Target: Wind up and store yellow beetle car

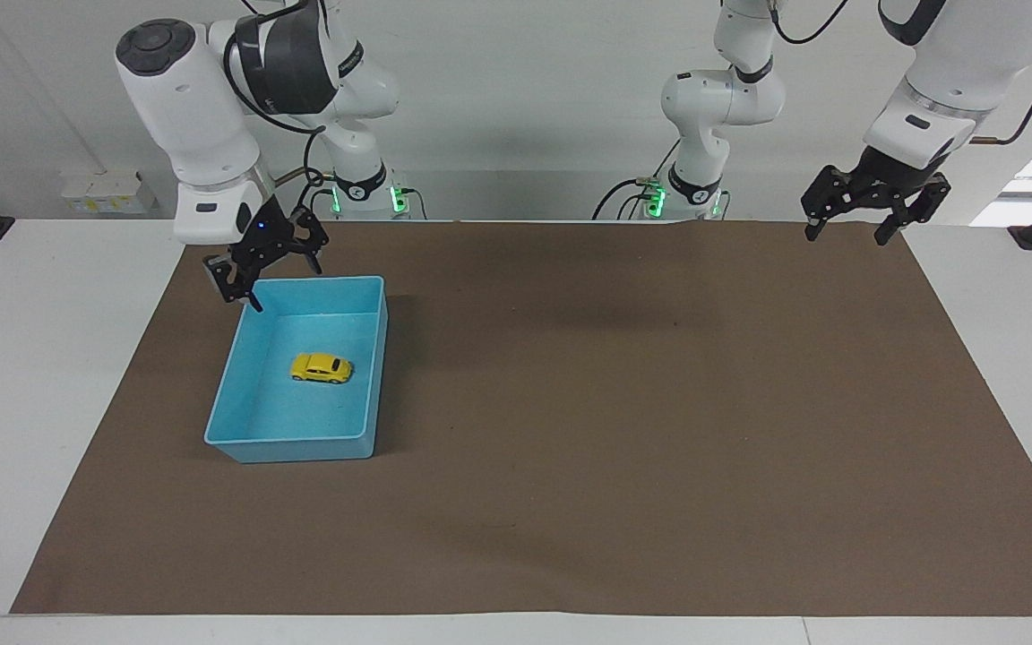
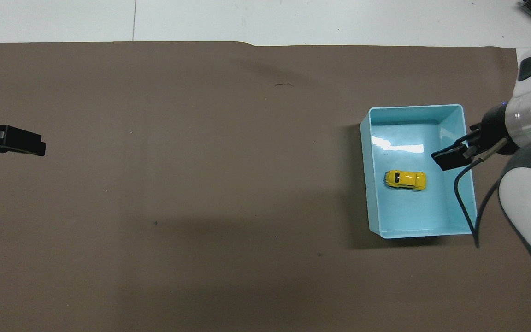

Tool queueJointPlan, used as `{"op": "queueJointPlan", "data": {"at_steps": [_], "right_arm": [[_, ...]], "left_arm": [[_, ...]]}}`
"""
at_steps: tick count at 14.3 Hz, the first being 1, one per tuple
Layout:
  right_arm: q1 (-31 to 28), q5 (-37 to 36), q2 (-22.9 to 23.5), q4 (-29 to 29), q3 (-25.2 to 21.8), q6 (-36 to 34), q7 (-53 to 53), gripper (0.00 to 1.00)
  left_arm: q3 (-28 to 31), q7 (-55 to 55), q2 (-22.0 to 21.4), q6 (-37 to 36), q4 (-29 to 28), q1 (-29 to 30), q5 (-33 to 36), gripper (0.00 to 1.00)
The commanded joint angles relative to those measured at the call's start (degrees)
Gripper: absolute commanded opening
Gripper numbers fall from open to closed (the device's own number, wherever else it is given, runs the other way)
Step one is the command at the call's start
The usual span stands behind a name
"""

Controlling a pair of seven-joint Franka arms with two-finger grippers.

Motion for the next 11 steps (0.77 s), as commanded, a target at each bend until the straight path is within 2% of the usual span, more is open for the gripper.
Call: {"op": "queueJointPlan", "data": {"at_steps": [1, 6, 11], "right_arm": [[-0.37, 1.49, 0.2, 3.07, 0.07, -3.06, 7.34, 1.0], [-0.37, 4.3, 0.03, 3.78, -0.02, -3.33, 14.89, 1.0], [-0.37, 3.16, -0.5, 3.78, -0.54, -4.82, 15.62, 1.0]], "left_arm": [[-0.4, -0.44, -0.85, -0.63, -0.69, 0.65, -0.17, 1.0], [-0.4, -0.45, -0.85, -0.63, -0.69, 0.65, -0.17, 1.0], [-0.4, -0.44, -0.85, -0.63, -0.6, 0.65, -0.17, 1.0]]}}
